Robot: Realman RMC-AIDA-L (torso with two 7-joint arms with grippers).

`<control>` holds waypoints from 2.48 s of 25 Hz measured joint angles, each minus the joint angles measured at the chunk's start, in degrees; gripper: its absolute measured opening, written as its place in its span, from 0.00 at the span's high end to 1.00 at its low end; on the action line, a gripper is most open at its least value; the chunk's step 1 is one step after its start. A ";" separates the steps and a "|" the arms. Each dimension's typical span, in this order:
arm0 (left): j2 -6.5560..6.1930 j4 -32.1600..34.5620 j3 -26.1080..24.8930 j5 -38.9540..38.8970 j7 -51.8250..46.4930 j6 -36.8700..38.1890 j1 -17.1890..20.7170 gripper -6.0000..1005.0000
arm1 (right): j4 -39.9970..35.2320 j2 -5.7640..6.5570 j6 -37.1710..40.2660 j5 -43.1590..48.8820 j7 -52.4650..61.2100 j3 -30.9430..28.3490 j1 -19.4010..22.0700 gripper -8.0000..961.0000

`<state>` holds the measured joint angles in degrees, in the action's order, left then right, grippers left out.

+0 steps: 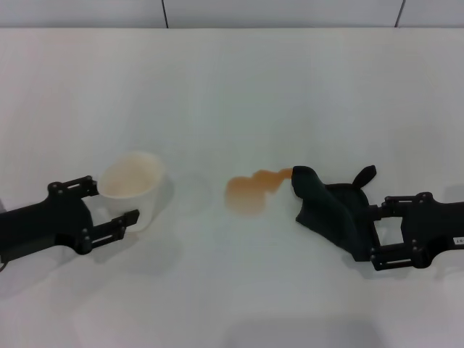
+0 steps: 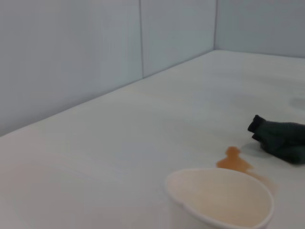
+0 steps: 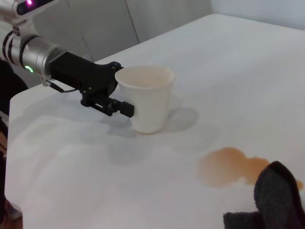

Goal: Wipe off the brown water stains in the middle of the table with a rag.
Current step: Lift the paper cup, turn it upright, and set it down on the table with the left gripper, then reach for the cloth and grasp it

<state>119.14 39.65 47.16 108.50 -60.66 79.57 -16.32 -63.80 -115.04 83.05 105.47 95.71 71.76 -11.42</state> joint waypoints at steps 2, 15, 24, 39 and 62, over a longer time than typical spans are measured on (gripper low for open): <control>0.08 1.19 -0.07 -0.42 -0.62 0.41 1.15 0.30 | 0.01 -0.01 0.00 -0.01 -0.24 0.09 0.03 0.19; 0.03 3.50 -0.05 -0.67 -2.52 0.43 4.12 0.14 | 0.06 -0.01 -0.09 -0.64 -0.61 0.87 0.18 0.19; 0.05 4.64 -0.31 0.41 -4.42 0.09 4.64 0.12 | 0.29 -0.01 -0.71 -0.74 -0.92 1.01 0.22 0.19; -0.10 15.72 -2.92 -0.73 -6.35 9.66 12.50 0.12 | 1.16 -0.03 -1.08 -2.61 -0.89 1.94 0.29 0.19; -8.90 20.11 -16.40 7.24 -12.67 21.20 -3.66 0.12 | 1.10 -0.10 -0.80 -15.35 0.83 4.07 -1.27 0.19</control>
<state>110.25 59.76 30.75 115.74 -73.34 100.78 -19.98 -62.71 -115.13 82.25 90.12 96.54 75.83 -12.69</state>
